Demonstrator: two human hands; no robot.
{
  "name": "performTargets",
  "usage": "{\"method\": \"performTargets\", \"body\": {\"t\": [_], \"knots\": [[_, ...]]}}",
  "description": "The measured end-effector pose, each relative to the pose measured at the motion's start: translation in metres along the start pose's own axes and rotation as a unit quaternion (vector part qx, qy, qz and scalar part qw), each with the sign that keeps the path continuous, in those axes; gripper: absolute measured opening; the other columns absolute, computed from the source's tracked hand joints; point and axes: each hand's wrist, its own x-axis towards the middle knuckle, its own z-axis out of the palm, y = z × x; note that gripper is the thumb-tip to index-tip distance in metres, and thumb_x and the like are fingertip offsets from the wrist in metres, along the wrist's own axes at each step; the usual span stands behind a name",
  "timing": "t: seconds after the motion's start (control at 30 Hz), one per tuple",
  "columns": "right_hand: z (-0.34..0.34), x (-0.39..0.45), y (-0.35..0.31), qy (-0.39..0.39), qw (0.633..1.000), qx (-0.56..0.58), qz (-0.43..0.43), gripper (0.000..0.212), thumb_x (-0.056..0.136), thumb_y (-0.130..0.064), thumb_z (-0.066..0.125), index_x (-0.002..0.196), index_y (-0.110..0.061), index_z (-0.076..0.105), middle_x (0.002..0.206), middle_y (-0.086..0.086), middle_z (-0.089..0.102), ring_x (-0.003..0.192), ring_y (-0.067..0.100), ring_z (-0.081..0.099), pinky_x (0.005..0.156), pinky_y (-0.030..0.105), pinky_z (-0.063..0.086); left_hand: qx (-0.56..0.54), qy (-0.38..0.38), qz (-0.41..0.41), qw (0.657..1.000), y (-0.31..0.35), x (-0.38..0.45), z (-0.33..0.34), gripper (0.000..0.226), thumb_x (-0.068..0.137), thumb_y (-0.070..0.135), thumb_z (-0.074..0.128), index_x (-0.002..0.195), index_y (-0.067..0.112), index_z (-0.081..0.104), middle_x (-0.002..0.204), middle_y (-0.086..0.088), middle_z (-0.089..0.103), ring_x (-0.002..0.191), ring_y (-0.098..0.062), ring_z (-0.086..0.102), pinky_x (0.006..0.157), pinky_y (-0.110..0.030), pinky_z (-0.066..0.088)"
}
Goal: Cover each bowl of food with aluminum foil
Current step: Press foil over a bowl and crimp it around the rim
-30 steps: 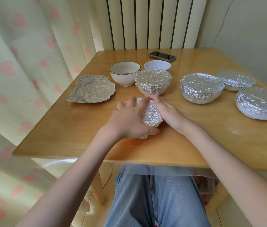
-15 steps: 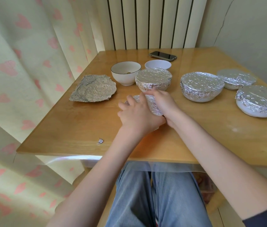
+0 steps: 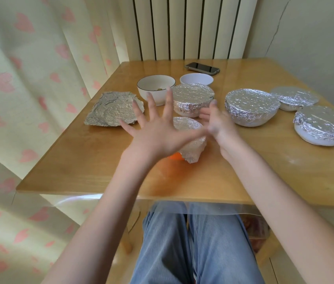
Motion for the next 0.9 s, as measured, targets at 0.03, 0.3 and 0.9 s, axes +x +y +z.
{"method": "performTargets", "body": {"t": [0.03, 0.3, 0.9], "knots": [[-0.001, -0.007, 0.001, 0.052, 0.998, -0.006, -0.041, 0.048, 0.103, -0.039, 0.026, 0.119, -0.011, 0.061, 0.120, 0.004, 0.063, 0.106, 0.017, 0.056, 0.097, 0.032, 0.040, -0.065, 0.037, 0.023, 0.997, -0.007, 0.000, -0.006, 0.115, 0.064, 0.096, 0.036, 0.152, 0.042, -0.014, 0.162, 0.002, -0.019, 0.146, -0.028, -0.027, 0.111, -0.063, -0.015], [0.035, -0.036, 0.015, 0.081, 0.990, -0.025, -0.109, 0.032, 0.101, -0.021, 0.036, 0.122, -0.017, 0.061, 0.125, 0.000, 0.062, 0.118, 0.017, 0.052, 0.091, 0.024, 0.037, -0.378, 0.048, 0.093, 0.920, -0.035, 0.033, 0.021, 0.074, 0.091, 0.068, 0.019, 0.128, 0.021, 0.064, 0.127, 0.005, 0.065, 0.123, -0.005, 0.055, 0.111, -0.034, 0.038], [0.016, -0.018, 0.008, -0.116, 0.988, -0.049, -0.094, 0.037, 0.102, -0.037, 0.037, 0.111, -0.019, 0.067, 0.125, 0.014, 0.062, 0.116, 0.025, 0.056, 0.105, 0.042, 0.039, -0.401, 0.184, -0.012, 0.897, -0.014, 0.007, 0.044, 0.057, 0.106, 0.042, 0.015, 0.114, 0.015, 0.064, 0.114, 0.004, 0.064, 0.106, -0.010, 0.054, 0.096, -0.026, 0.036]]}}
